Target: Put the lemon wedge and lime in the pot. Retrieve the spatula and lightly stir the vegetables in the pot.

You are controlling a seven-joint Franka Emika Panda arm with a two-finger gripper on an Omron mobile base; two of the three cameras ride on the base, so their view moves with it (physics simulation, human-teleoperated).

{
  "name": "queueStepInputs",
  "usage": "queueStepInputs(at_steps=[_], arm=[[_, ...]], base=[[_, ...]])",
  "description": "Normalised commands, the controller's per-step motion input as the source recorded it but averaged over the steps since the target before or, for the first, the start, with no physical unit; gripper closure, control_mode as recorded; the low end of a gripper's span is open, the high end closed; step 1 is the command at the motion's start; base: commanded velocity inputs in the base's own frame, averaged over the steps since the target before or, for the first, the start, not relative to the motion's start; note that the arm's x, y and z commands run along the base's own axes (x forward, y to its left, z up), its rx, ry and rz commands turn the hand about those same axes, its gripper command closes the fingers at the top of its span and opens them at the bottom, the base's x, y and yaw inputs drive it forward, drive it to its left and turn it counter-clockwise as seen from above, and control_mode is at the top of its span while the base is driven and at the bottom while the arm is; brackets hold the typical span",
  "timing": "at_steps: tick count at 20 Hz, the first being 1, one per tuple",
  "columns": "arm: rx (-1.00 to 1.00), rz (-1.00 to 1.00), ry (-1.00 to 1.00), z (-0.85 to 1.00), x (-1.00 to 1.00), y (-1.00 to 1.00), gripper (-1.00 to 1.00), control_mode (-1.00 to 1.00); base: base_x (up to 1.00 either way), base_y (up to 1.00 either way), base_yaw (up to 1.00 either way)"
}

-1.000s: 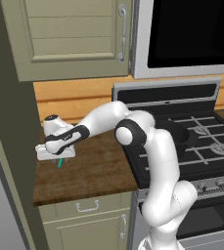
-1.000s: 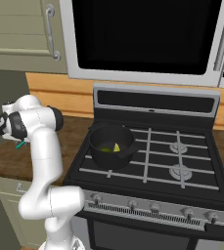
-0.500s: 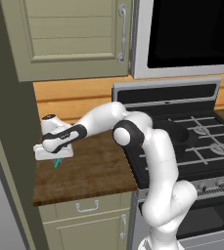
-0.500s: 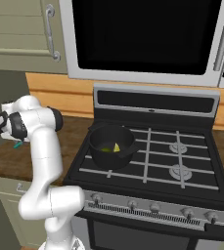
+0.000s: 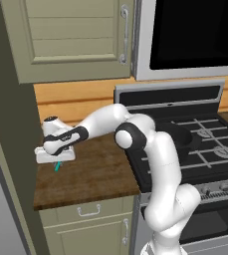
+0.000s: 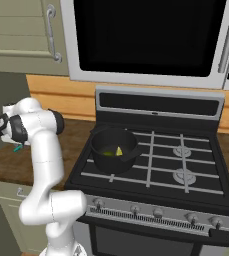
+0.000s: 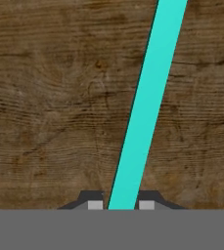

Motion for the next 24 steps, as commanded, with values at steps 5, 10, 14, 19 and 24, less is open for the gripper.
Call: queueStepInputs(at_steps=[5, 10, 14, 19, 24], arm=[[0.00, -0.02, 0.08, -1.00, -0.24, -0.37, 1.00, -1.00], [-0.05, -0.01, -0.04, -0.95, -0.32, -0.01, 1.00, -1.00], [-0.01, 0.00, -0.02, -0.12, -0.40, -0.10, 1.00, -1.00], [0.00, -0.03, 0.03, 0.42, -0.14, -0.35, 1.00, -1.00], [0.00, -0.05, 0.00, 0.68, -0.36, -0.35, 1.00, -1.00]], base=[[0.00, 0.00, 0.00], [0.00, 0.00, 0.00], [0.00, 0.00, 0.00], [0.00, 0.00, 0.00], [0.00, 0.00, 0.00]])
